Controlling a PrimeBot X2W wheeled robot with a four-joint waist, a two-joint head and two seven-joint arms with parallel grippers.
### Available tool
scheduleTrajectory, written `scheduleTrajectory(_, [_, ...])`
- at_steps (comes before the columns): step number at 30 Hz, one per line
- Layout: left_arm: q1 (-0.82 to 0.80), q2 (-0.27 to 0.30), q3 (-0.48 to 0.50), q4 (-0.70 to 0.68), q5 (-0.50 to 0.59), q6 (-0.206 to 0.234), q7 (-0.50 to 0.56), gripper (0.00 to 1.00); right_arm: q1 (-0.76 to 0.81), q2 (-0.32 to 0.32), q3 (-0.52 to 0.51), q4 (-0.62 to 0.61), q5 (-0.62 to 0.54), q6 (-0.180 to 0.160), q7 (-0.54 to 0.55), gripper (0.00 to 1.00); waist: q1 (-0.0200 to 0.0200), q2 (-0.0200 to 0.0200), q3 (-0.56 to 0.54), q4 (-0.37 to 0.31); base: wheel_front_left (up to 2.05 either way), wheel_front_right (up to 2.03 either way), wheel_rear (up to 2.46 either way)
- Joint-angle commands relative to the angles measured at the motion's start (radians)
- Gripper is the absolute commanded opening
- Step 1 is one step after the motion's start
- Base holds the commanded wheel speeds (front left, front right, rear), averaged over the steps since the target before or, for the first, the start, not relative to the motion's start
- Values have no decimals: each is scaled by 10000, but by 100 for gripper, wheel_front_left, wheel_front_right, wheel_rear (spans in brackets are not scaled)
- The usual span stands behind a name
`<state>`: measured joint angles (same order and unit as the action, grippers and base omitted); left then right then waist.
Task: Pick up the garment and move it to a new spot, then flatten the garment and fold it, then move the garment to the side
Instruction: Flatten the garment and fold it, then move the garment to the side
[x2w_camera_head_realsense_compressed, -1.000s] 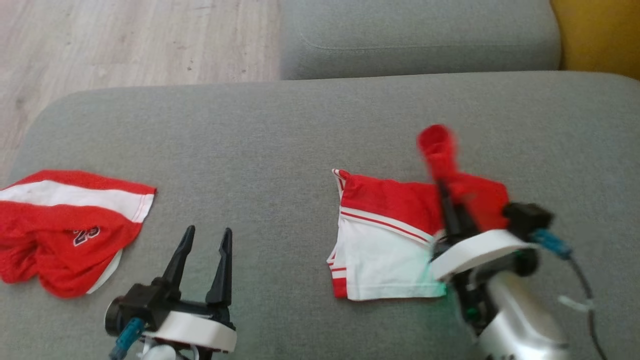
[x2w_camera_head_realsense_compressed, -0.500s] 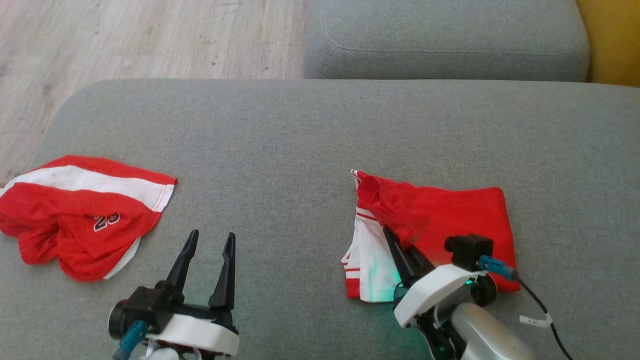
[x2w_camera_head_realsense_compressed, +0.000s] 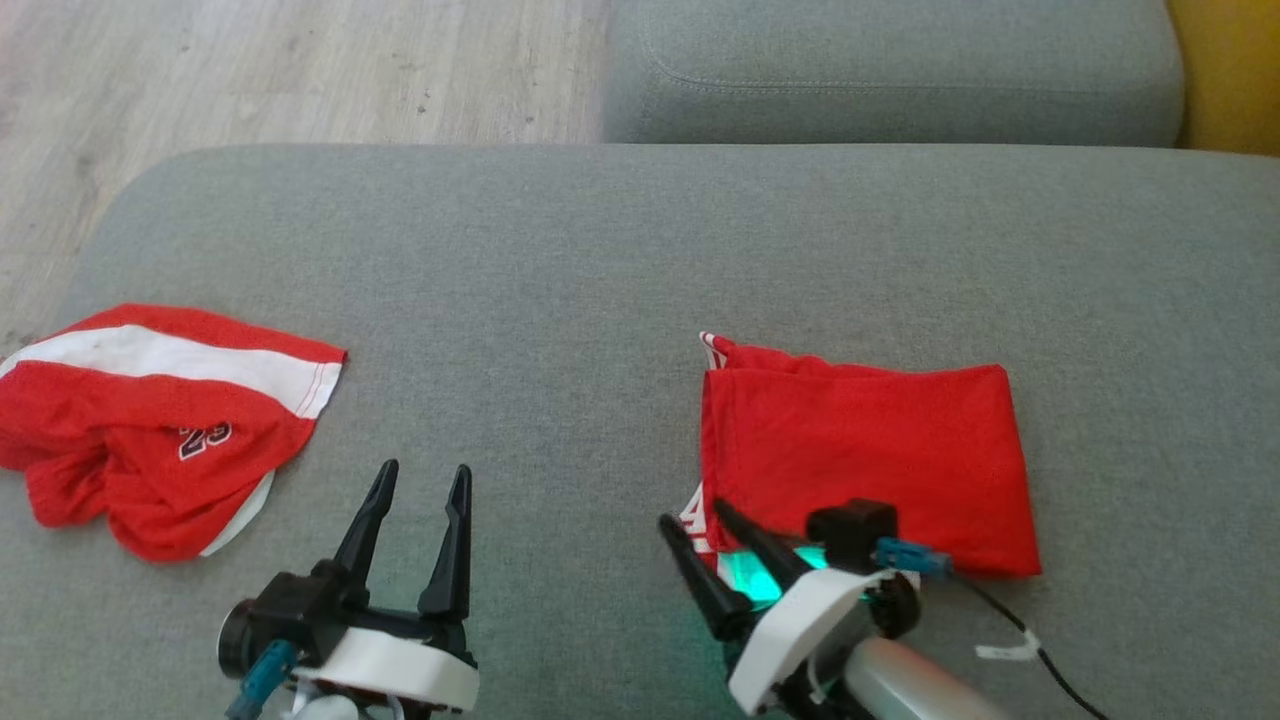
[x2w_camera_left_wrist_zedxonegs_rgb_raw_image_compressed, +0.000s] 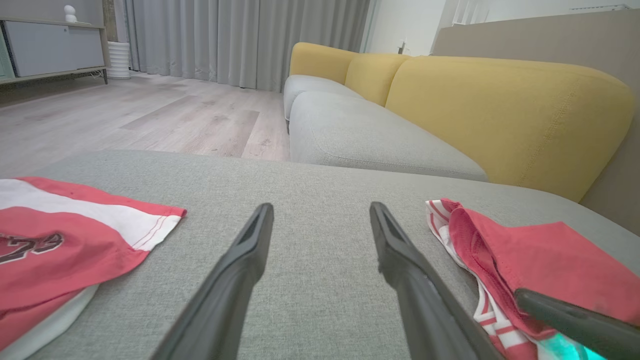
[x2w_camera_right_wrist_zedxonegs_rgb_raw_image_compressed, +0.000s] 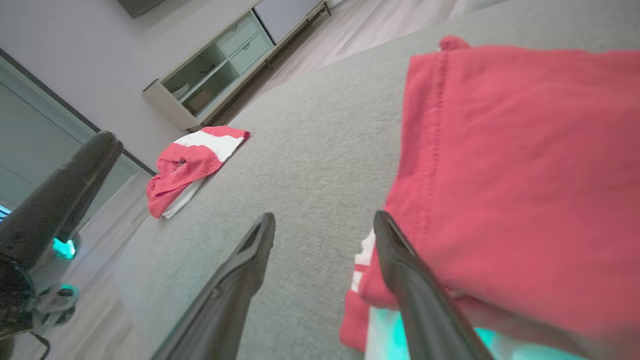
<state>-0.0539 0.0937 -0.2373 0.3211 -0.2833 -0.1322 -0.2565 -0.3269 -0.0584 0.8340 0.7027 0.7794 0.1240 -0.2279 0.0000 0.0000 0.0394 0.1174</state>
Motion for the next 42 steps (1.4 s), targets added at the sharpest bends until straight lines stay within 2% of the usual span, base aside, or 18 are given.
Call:
scheduleTrajectory(1, [-408,27,318,-233,-98,15,-53,100,-432,81,300,-404,316,67,69,100,0,0,9,-40,0,0,0])
scheduleTrajectory(6, [-440,-4,431,-225,-86,15,-53,100,-711,81,717,-608,1015,67,66,100,0,0,-6,-166,0,0,0])
scheduleTrajectory(11, [-437,-28,646,-395,6,15,-53,100,-1213,81,225,-392,934,67,-222,100,0,0,-30,-407,0,0,0])
scheduleTrajectory(13, [-434,-53,813,-509,102,15,-53,100,-1496,81,-211,-435,251,67,-313,100,0,0,-9,-532,0,0,0])
scheduleTrajectory(15, [-416,-103,988,-666,170,15,-53,100,-1624,81,-1303,-805,-935,67,-329,100,0,0,17,-688,0,0,0])
scheduleTrajectory(18, [-406,-181,1120,-860,286,15,-53,100,-1163,40,-2978,-1999,-3100,67,-334,100,0,0,42,-833,0,0,0])
scheduleTrajectory(21, [-408,-246,1145,-987,333,15,-53,100,-126,25,-4530,-3290,-4462,67,-336,100,0,0,20,-890,0,0,0])
scheduleTrajectory(22, [-408,-246,1145,-987,333,15,-53,100,-126,25,-4530,-3290,-4462,67,-336,100,0,0,20,-890,0,0,0])
scheduleTrajectory(26, [-349,-310,1175,-1141,350,15,-53,100,1075,-105,-5809,-4280,-5700,67,-337,100,0,0,1,-961,0,0,0])
scheduleTrajectory(33, [-206,-378,1039,-1387,311,15,-53,100,2180,-46,-7778,-4834,-6532,67,-338,100,0,0,26,-1021,0,0,0])
scheduleTrajectory(37, [-121,-403,1186,-1387,405,15,-53,100,2267,20,-8271,-4954,-6740,67,-338,100,0,0,114,-1058,0,0,0])
scheduleTrajectory(42, [-104,-423,1335,-1294,403,15,-53,100,2360,61,-8374,-4929,-6957,67,-338,100,0,0,171,-995,0,0,0])
